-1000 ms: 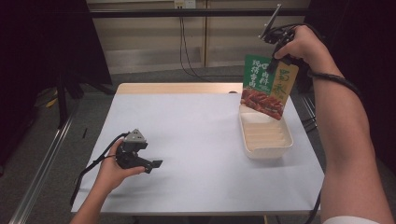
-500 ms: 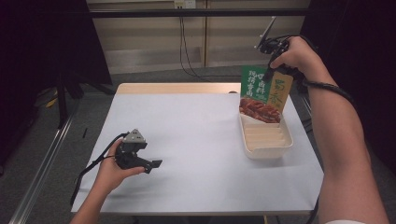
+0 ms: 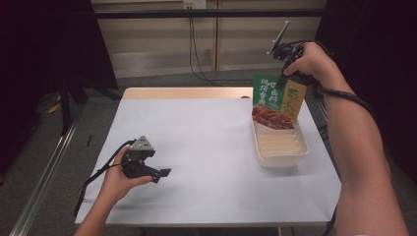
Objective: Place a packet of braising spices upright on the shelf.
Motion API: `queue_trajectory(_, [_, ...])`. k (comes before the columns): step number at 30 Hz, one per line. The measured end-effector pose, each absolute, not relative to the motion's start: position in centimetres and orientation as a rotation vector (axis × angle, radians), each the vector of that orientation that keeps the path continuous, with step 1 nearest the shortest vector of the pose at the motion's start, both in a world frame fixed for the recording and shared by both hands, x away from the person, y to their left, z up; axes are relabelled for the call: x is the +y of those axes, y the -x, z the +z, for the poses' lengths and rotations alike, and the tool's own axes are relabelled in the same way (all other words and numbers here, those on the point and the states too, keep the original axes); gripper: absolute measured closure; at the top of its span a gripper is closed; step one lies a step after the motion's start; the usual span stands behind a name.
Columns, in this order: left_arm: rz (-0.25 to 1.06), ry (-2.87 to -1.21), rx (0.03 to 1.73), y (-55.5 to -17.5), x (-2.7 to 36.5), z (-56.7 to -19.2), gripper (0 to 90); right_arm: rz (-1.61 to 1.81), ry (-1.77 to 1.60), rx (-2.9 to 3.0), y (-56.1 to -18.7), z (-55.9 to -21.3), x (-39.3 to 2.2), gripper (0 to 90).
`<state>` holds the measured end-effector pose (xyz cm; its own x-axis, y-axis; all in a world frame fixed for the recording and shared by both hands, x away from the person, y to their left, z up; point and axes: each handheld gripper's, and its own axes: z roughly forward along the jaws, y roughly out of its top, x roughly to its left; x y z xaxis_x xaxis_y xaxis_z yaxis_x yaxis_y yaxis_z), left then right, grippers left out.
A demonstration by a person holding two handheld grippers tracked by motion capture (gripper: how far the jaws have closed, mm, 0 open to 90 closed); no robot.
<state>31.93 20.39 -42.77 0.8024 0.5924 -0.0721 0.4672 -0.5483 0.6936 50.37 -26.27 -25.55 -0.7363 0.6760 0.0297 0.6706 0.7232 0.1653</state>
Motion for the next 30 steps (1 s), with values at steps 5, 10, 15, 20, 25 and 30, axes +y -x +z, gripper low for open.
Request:
queue_trajectory(5, [0.193, -2.258, 0.765, -32.0, 20.4, -42.8, 8.0, 0.246, -1.141, 2.877, -50.4, -25.6, -26.1, 90.0])
queue_trajectory(10, [0.190, -2.257, 0.767, -32.0, 20.4, -42.7, 8.0, 0.231, -1.137, 2.887, -50.4, -25.5, -26.0, 90.0])
queue_trajectory(15, [0.203, -2.253, 0.765, -32.0, 20.4, -42.8, 8.0, 0.238, -1.149, 2.883, -50.3, -25.6, -26.3, 90.0])
queue_trajectory(20, [0.199, -2.248, 0.766, -31.9, 20.3, -42.9, 8.0, 0.223, -1.144, 2.872, -50.2, -25.8, -26.6, 90.0])
queue_trajectory(25, [0.200, -2.249, 0.764, -31.9, 20.3, -42.9, 8.0, 0.241, -1.193, 2.849, -50.1, -25.9, -27.1, 86.1])
queue_trajectory(30, [0.188, -2.262, 0.763, -31.9, 20.2, -42.8, 8.0, 0.273, -1.226, 2.809, -49.9, -25.6, -27.4, 74.2])
